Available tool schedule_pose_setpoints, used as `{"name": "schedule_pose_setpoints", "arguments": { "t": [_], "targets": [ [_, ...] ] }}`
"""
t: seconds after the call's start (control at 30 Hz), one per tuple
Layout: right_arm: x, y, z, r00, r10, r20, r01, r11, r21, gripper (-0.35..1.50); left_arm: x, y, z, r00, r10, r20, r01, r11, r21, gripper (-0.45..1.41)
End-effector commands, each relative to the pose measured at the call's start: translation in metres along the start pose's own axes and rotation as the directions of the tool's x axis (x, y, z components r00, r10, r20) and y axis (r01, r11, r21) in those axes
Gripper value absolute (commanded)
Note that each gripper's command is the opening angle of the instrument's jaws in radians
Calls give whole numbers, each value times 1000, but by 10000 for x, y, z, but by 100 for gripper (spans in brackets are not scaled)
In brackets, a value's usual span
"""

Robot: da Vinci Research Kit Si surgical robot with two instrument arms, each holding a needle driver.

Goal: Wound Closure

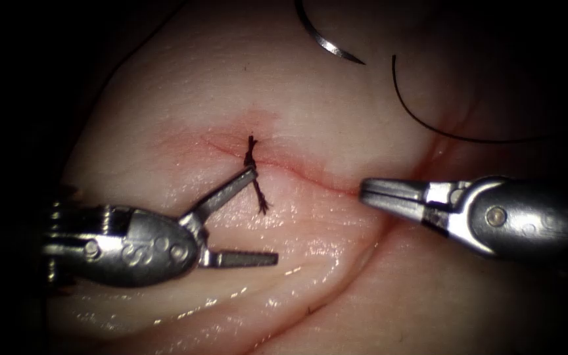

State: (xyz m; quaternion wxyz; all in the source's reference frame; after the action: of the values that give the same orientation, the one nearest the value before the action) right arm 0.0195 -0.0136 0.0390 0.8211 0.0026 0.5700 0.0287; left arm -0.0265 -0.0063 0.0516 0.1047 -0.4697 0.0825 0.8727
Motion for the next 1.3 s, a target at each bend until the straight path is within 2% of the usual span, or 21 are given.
{"name": "schedule_pose_setpoints", "arguments": {
  "t": [0.03,0.3,0.47,0.57,0.7,0.97,1.13,1.27,1.3],
  "targets": [
    [-1,1,8,1000,-3,0,3,1000,-1,-25,-3,-1,9,1000,16,-1,-16,1000,1,61],
    [-2,0,11,1000,-6,2,6,1000,-3,-25,-4,-4,12,994,103,-26,-104,994,-16,15],
    [-3,0,12,1000,-6,2,6,1000,-4,-25,-4,-5,13,992,122,-23,-122,992,-20,7],
    [-2,-1,14,1000,-7,2,7,1000,-4,-25,-5,-6,14,992,123,-20,-123,992,-25,9],
    [-2,-2,15,1000,-9,-1,9,1000,-3,-25,-6,-7,15,992,124,-17,-124,992,-30,31],
    [-2,-3,14,1000,-10,-2,10,1000,-2,-23,-7,-4,15,991,137,6,-136,989,-55,52],
    [-3,-3,15,1000,-11,-3,11,1000,-2,-23,-7,-3,15,990,138,6,-137,989,-54,42],
    [-3,-4,15,1000,-12,-3,12,1000,-1,-23,-8,-4,16,990,139,5,-138,989,-55,17],
    [-3,-4,15,1000,-12,-3,12,1000,-1,-23,-8,-4,16,990,139,5,-138,989,-55,17]
  ]
}}
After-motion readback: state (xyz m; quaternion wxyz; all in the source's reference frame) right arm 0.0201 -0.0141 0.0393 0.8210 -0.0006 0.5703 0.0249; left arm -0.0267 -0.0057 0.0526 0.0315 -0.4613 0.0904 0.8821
